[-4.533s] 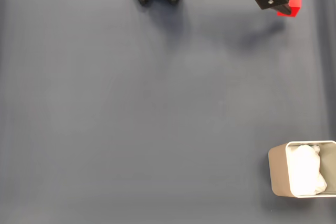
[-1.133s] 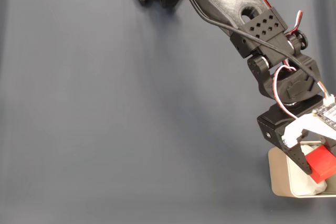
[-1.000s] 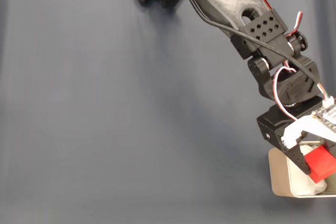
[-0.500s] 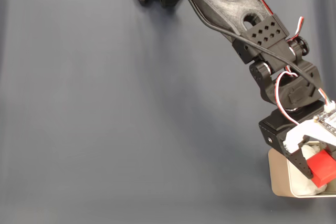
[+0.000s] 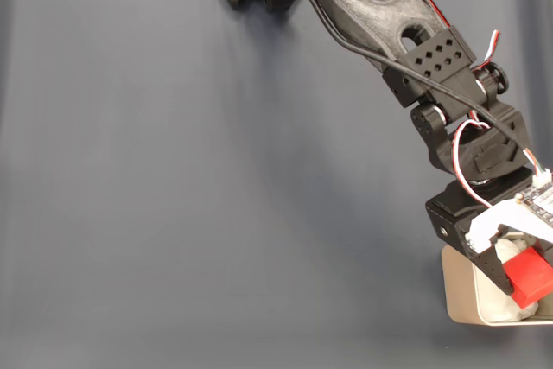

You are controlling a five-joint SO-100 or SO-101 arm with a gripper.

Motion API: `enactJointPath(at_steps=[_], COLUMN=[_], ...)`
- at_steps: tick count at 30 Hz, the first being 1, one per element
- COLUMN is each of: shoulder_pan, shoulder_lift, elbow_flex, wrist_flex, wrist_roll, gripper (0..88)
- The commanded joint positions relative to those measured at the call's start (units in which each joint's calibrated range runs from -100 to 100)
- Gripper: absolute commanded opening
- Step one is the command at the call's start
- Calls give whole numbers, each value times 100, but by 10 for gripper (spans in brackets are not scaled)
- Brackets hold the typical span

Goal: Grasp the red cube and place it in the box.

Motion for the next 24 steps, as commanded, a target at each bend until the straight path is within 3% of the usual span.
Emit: enactJointPath(at_steps=[1, 5, 8, 10, 15, 24], shoulder_pan=[-31, -31, -31, -31, -10, 18], shoulder_lift=[-157, -165, -217, -217, -235, -243], elbow_flex=[-255, -255, -246, -264, -291, -300], wrist_flex=[31, 40, 294, 351, 490, 441], wrist_roll=[88, 98, 122, 166, 186, 215], gripper=[22, 85, 319, 389, 453, 467])
